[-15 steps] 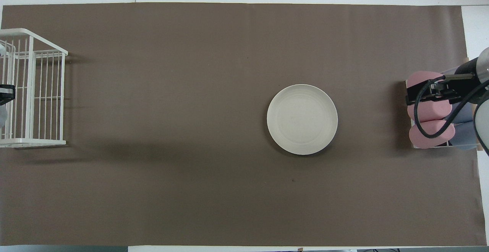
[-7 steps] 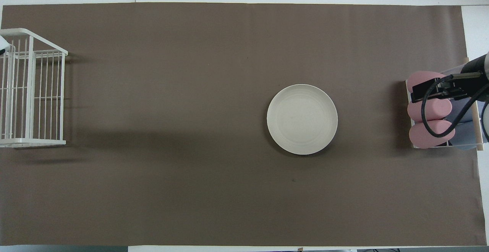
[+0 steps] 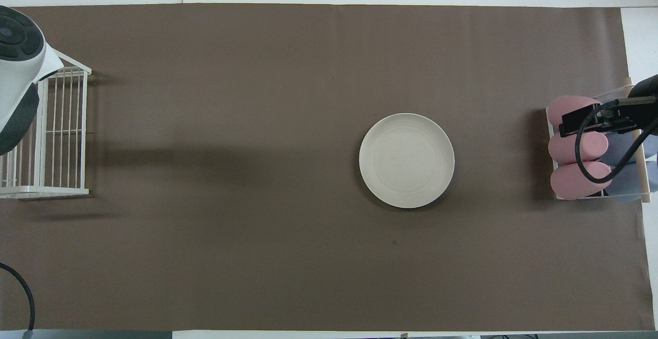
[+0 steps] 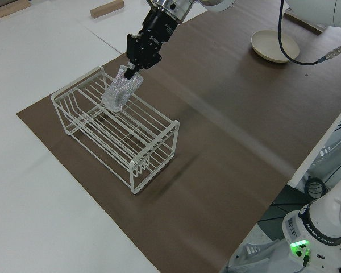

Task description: Wipe plate with sponge

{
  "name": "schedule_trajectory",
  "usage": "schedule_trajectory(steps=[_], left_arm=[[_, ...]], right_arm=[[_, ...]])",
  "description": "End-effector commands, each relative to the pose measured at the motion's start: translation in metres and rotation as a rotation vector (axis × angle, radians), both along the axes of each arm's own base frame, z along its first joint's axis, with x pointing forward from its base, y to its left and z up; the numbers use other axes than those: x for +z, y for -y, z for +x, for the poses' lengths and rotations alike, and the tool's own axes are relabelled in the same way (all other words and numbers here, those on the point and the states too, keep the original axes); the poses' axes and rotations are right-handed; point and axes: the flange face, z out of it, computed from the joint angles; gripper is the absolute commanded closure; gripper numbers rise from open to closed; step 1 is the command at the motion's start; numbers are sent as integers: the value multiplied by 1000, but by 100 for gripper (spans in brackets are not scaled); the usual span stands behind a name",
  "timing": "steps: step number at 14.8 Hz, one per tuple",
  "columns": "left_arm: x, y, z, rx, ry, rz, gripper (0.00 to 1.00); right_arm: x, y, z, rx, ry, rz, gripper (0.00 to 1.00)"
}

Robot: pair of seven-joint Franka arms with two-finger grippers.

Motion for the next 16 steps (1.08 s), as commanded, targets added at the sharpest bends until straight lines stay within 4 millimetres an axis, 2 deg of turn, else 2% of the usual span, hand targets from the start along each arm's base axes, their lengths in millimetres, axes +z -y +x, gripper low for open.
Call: schedule_trajectory(steps=[1,4,8,12,16], left_arm=[[-20,5,0,39,54,16,100],[-24,8,0,56,77,10,100],[-42,17,-6,60,96,-2,100],[-42,30,-7,59,116,-6,100],[-43,34,-7,62,123,-8,100]], right_arm=[[5,2,0,19,17,-14,0],[6,2,0,20,17,-14,0],[5,0,0,23,15,-11,0],[4,0,0,23,14,-11,0],[3,-2,-1,26,11,-12,0]])
